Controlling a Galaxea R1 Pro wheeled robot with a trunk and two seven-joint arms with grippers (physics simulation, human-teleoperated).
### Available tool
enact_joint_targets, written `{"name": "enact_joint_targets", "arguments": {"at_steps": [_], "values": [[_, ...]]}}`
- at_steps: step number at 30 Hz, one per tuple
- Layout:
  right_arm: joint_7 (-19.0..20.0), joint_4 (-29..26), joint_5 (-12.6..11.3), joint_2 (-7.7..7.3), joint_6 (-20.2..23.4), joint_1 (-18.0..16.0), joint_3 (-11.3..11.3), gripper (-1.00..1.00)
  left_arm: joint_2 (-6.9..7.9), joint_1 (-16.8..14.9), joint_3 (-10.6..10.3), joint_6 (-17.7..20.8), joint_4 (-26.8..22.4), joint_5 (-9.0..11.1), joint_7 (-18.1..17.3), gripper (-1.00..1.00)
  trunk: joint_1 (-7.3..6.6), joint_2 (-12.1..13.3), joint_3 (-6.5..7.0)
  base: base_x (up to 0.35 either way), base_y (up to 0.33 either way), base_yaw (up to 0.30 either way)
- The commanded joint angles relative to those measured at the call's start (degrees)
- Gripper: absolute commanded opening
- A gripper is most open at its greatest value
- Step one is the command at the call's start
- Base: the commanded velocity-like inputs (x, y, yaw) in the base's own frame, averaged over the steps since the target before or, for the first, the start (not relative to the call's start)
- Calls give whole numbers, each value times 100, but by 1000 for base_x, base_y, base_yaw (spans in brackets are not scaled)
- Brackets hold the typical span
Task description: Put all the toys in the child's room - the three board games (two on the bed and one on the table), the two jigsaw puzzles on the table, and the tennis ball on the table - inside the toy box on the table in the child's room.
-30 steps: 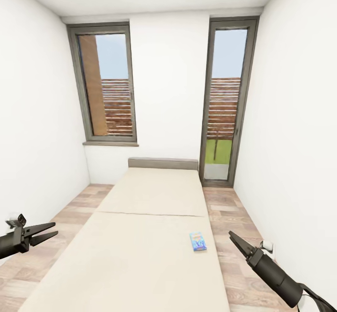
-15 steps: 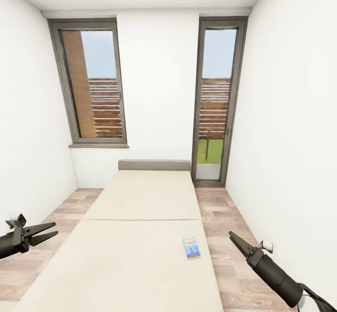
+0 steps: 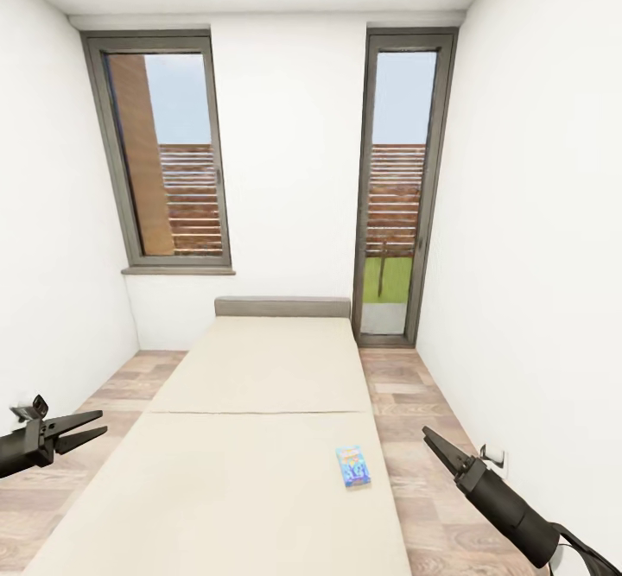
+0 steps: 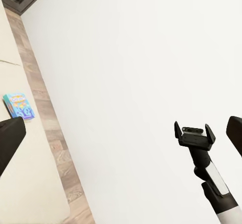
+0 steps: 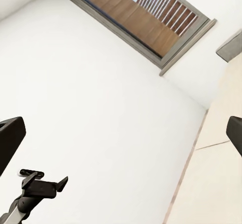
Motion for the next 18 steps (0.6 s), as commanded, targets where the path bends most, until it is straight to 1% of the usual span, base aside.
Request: {"name": "enact_joint_targets", "arguments": {"at_steps": [1, 13, 18], "values": [[3, 3, -29, 0, 38, -2, -4, 100, 1, -1, 0, 61, 1, -6, -25, 100, 3, -4, -3, 23, 0, -1], [3, 6, -29, 0, 39, -2, -4, 100, 1, -1, 0, 60, 1, -6, -25, 100, 3, -4, -3, 83, 40, -2], [3, 6, -29, 0, 39, -2, -4, 100, 1, -1, 0, 60, 1, -6, -25, 100, 3, -4, -3, 17, 7, -82]]}}
